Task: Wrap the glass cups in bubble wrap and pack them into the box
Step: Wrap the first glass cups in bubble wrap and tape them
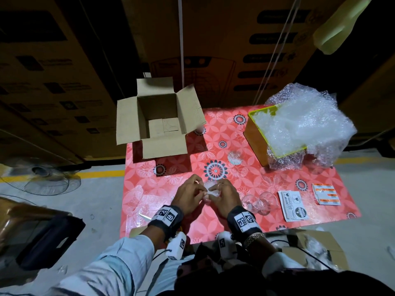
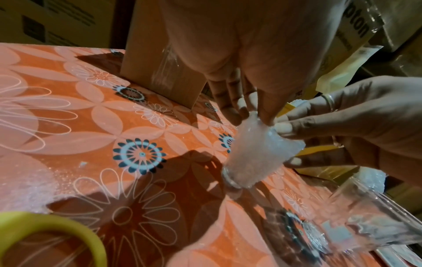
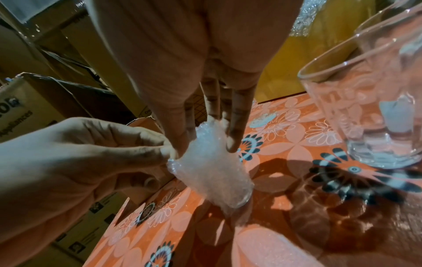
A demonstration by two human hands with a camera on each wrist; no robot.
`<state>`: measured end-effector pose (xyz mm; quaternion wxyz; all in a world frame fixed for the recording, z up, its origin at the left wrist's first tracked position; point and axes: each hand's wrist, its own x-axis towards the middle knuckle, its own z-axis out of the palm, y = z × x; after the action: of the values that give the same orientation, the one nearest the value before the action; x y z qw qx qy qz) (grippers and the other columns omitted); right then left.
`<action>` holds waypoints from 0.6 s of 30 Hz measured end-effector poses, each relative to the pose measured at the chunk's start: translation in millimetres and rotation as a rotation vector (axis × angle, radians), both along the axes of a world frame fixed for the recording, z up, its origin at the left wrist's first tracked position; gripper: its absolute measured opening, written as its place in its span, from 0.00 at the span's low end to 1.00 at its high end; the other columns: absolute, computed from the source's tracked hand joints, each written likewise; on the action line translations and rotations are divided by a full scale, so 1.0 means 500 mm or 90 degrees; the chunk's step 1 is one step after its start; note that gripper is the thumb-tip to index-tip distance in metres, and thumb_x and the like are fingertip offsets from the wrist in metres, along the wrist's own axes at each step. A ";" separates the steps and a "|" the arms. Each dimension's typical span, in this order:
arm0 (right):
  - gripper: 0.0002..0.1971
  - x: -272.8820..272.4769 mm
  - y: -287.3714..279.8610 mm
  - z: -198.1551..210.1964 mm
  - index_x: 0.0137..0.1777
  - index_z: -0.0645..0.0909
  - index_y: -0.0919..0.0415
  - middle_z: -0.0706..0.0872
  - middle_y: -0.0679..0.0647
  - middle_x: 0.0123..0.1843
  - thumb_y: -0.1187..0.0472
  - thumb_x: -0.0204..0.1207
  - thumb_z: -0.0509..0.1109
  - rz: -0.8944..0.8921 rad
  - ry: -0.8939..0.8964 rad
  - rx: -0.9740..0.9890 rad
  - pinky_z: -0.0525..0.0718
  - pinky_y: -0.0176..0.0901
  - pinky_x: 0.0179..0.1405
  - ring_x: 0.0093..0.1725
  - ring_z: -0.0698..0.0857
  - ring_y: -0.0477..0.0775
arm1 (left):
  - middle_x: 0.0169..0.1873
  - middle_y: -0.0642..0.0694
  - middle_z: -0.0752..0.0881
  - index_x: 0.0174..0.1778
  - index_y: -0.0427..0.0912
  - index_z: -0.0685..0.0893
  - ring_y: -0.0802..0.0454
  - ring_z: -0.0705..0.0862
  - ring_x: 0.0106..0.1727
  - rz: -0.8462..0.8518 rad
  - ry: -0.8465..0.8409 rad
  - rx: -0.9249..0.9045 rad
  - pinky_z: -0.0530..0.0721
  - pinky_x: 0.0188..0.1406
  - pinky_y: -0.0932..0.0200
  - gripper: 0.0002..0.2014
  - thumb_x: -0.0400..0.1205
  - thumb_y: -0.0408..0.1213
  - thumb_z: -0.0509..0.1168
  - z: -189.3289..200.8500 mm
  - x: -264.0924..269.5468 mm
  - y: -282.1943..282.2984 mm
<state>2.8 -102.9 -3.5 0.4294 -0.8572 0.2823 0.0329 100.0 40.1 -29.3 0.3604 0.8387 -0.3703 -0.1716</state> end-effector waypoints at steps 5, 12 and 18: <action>0.12 0.004 -0.007 -0.009 0.61 0.83 0.73 0.82 0.47 0.55 0.75 0.78 0.70 -0.036 -0.002 0.072 0.86 0.26 0.33 0.43 0.83 0.39 | 0.57 0.52 0.73 0.48 0.42 0.92 0.50 0.79 0.54 -0.068 -0.040 0.074 0.83 0.48 0.51 0.10 0.85 0.36 0.64 -0.002 0.001 -0.008; 0.10 0.013 -0.014 -0.004 0.44 0.81 0.59 0.82 0.56 0.56 0.76 0.78 0.71 -0.017 0.010 0.001 0.85 0.30 0.28 0.46 0.86 0.50 | 0.52 0.50 0.83 0.57 0.47 0.80 0.49 0.86 0.47 0.008 0.114 -0.034 0.88 0.46 0.51 0.13 0.81 0.30 0.74 -0.003 0.010 0.003; 0.12 0.014 -0.020 -0.009 0.44 0.81 0.55 0.84 0.52 0.55 0.73 0.76 0.76 0.006 0.032 -0.070 0.90 0.45 0.42 0.50 0.87 0.53 | 0.49 0.48 0.87 0.57 0.44 0.88 0.45 0.89 0.46 0.144 0.237 -0.072 0.92 0.47 0.46 0.19 0.73 0.25 0.81 -0.007 -0.001 -0.002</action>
<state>9.7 -112.9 -8.0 0.3743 -0.8798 0.2902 0.0411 99.7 39.0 -32.9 0.4861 0.8070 -0.2102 -0.2613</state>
